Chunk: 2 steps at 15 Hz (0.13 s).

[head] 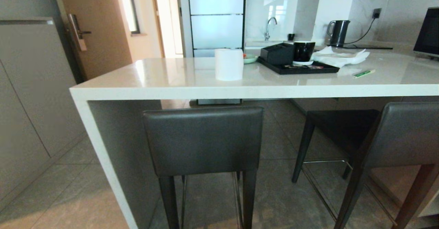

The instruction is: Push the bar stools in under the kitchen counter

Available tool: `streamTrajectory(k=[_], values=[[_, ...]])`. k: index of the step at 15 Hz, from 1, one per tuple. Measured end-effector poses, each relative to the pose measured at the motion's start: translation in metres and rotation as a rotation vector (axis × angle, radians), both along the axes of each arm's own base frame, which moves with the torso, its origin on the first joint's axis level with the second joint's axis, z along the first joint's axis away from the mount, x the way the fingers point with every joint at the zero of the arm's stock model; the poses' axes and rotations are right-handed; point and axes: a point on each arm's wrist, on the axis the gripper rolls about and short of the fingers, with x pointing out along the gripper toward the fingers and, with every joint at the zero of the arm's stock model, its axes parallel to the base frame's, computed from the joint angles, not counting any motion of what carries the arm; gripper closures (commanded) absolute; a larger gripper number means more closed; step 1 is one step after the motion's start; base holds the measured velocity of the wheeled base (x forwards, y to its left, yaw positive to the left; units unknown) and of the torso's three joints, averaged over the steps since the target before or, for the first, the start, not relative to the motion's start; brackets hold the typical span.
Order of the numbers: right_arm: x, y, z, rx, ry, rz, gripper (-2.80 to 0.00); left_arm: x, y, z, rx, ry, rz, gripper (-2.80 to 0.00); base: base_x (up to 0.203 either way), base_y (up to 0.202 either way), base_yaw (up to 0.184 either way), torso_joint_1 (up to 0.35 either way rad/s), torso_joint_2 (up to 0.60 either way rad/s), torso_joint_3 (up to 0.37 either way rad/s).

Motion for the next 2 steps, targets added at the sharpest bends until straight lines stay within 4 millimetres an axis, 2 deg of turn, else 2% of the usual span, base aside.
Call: streamTrajectory(k=[2], values=[[0.0000,0.0000,0.0000,0.000,0.000,0.000,0.00,0.0000,0.0000,0.0000,0.000,0.000,0.000,0.00,0.000,0.000,0.000,0.000,0.00,0.000]])
